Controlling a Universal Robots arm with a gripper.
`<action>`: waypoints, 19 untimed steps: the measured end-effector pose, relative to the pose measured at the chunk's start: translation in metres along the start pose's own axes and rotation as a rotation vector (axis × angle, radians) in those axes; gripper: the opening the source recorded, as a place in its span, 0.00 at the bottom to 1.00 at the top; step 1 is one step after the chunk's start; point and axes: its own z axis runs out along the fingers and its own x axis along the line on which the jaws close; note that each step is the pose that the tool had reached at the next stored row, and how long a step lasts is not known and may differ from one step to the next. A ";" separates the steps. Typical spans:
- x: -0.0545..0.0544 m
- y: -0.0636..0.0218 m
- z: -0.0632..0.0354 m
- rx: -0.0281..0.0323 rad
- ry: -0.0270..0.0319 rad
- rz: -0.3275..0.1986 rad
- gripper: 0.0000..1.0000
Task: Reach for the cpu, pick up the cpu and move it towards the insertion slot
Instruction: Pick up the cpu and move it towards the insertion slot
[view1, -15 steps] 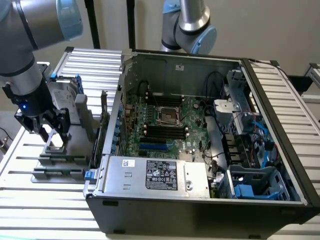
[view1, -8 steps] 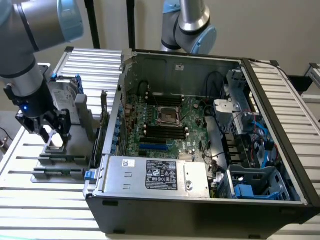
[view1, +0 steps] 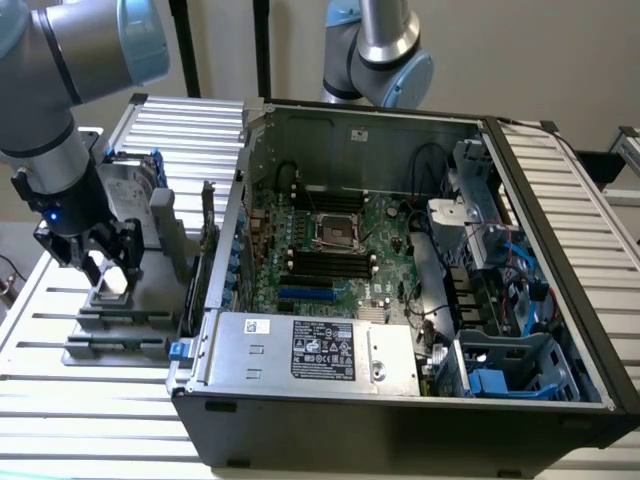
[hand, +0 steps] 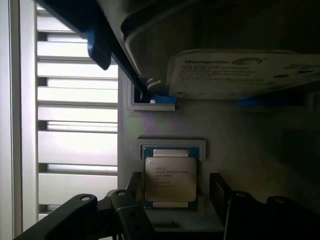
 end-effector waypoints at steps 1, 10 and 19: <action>0.000 0.0004 0.0004 0.0000 -0.0001 0.000 0.65; 0.001 0.0006 0.0036 0.0000 0.0001 0.000 0.65; 0.000 0.0019 0.0054 -0.0001 0.0052 0.000 0.65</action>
